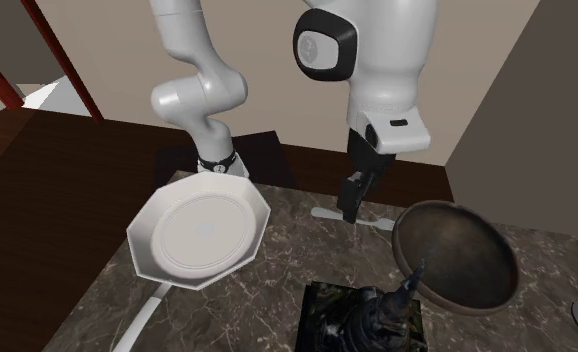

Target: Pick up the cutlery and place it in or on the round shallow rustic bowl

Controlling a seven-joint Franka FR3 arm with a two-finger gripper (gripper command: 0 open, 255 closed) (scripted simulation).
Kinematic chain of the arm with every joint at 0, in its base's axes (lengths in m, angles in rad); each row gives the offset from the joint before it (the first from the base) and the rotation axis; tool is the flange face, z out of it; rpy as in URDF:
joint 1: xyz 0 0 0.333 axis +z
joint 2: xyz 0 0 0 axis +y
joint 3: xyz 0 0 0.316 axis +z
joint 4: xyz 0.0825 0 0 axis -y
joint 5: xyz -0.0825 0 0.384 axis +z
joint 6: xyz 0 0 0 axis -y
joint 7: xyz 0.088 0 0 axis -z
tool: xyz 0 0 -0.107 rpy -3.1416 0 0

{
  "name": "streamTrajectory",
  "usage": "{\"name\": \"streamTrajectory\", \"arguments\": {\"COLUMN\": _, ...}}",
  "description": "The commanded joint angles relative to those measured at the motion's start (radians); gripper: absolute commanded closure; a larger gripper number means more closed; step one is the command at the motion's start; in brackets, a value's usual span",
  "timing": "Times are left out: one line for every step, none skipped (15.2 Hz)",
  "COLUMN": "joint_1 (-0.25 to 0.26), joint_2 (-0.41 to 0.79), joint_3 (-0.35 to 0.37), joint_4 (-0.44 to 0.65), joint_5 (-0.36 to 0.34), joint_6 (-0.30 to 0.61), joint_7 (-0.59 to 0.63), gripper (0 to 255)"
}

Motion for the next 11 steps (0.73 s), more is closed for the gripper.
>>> {"name": "streamTrajectory", "arguments": {"joint_1": 0.013, "joint_2": 0.055, "joint_3": 0.025, "joint_4": 0.023, "joint_5": -0.018, "joint_6": 0.036, "joint_7": 0.011, "gripper": 0}}
{"name": "streamTrajectory", "arguments": {"joint_1": 0.02, "joint_2": 0.083, "joint_3": 0.038, "joint_4": 0.038, "joint_5": -0.03, "joint_6": 0.05, "joint_7": 0.017, "gripper": 0}}
{"name": "streamTrajectory", "arguments": {"joint_1": 0.024, "joint_2": 0.096, "joint_3": 0.044, "joint_4": 0.045, "joint_5": -0.036, "joint_6": 0.057, "joint_7": 0.021, "gripper": 0}}
{"name": "streamTrajectory", "arguments": {"joint_1": 0.023, "joint_2": 0.104, "joint_3": 0.044, "joint_4": 0.039, "joint_5": -0.04, "joint_6": 0.07, "joint_7": 0.024, "gripper": 0}}
{"name": "streamTrajectory", "arguments": {"joint_1": 0.022, "joint_2": 0.112, "joint_3": 0.045, "joint_4": 0.033, "joint_5": -0.044, "joint_6": 0.083, "joint_7": 0.027, "gripper": 0}}
{"name": "streamTrajectory", "arguments": {"joint_1": 0.022, "joint_2": 0.12, "joint_3": 0.045, "joint_4": 0.028, "joint_5": -0.048, "joint_6": 0.096, "joint_7": 0.03, "gripper": 0}}
{"name": "streamTrajectory", "arguments": {"joint_1": 0.021, "joint_2": 0.128, "joint_3": 0.045, "joint_4": 0.022, "joint_5": -0.053, "joint_6": 0.108, "joint_7": 0.033, "gripper": 0}}
{"name": "streamTrajectory", "arguments": {"joint_1": 0.02, "joint_2": 0.136, "joint_3": 0.046, "joint_4": 0.017, "joint_5": -0.057, "joint_6": 0.121, "joint_7": 0.036, "gripper": 0}}
{"name": "streamTrajectory", "arguments": {"joint_1": 0.02, "joint_2": 0.145, "joint_3": 0.046, "joint_4": 0.012, "joint_5": -0.062, "joint_6": 0.134, "joint_7": 0.04, "gripper": 0}}
{"name": "streamTrajectory", "arguments": {"joint_1": 0.019, "joint_2": 0.153, "joint_3": 0.046, "joint_4": 0.007, "joint_5": -0.068, "joint_6": 0.147, "joint_7": 0.043, "gripper": 0}}
{"name": "streamTrajectory", "arguments": {"joint_1": 0.019, "joint_2": 0.159, "joint_3": 0.046, "joint_4": 0.005, "joint_5": -0.071, "joint_6": 0.154, "joint_7": 0.045, "gripper": 0}}
